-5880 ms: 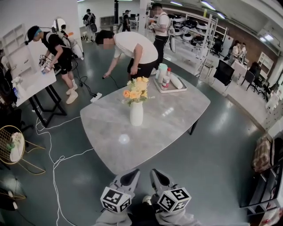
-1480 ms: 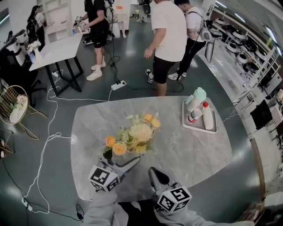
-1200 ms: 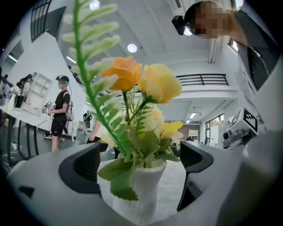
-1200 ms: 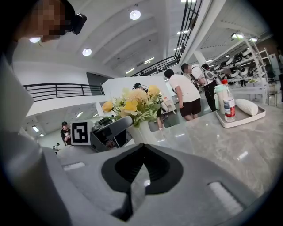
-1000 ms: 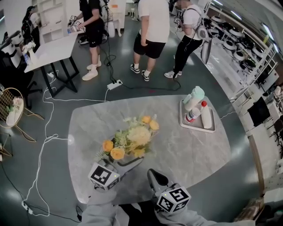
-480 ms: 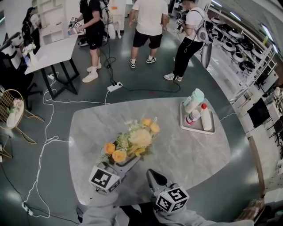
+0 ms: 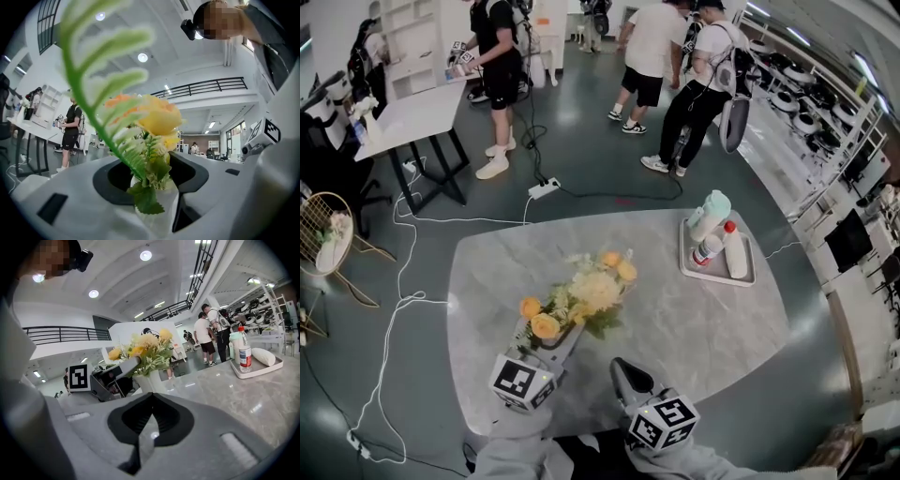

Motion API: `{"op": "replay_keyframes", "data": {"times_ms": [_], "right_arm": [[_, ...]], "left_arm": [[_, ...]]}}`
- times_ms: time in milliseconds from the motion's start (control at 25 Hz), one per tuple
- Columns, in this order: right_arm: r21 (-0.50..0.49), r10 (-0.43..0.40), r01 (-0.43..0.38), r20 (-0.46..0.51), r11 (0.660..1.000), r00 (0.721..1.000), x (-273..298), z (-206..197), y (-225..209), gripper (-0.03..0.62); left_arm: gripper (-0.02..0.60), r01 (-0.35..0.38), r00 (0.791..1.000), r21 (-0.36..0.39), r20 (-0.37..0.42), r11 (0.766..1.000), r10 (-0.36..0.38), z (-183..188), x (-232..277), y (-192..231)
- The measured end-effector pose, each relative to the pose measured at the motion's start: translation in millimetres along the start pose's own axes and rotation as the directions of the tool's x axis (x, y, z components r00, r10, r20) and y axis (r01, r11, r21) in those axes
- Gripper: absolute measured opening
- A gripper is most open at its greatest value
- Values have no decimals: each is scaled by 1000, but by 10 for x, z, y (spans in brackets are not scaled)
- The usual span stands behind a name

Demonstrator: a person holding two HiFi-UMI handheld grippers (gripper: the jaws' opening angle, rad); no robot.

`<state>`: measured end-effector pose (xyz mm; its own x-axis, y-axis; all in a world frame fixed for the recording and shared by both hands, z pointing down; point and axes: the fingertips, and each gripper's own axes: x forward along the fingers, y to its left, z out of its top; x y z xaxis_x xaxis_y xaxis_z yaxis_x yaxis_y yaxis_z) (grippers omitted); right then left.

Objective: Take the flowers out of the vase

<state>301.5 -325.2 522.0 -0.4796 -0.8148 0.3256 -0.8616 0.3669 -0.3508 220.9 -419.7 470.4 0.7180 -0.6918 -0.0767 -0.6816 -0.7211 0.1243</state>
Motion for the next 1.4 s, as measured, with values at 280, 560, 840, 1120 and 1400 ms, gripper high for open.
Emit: {"op": "replay_keyframes", "data": {"times_ms": [280, 560, 840, 1120, 1400], "right_arm": [[-7, 2, -1, 22, 1000, 1000, -53, 98, -34, -2], [-16, 13, -13, 37, 1000, 999, -13, 201, 18, -2], [-28, 32, -31, 42, 999, 999, -15, 267, 40, -2], [-31, 43, -41, 55, 999, 998, -30, 364, 26, -2], [-40, 71, -68, 89, 997, 993, -18, 518, 108, -2]], "left_arm": [[137, -40, 999, 9, -11, 999, 40, 9, -39, -50], [84, -48, 999, 11, -14, 999, 48, 42, -54, -77], [61, -60, 998, 23, 1, 998, 60, 122, -34, -131], [51, -87, 996, -1, 21, 996, 87, 302, -41, -143], [49, -109, 992, -2, 59, 994, 109, 597, -83, -169]]}}
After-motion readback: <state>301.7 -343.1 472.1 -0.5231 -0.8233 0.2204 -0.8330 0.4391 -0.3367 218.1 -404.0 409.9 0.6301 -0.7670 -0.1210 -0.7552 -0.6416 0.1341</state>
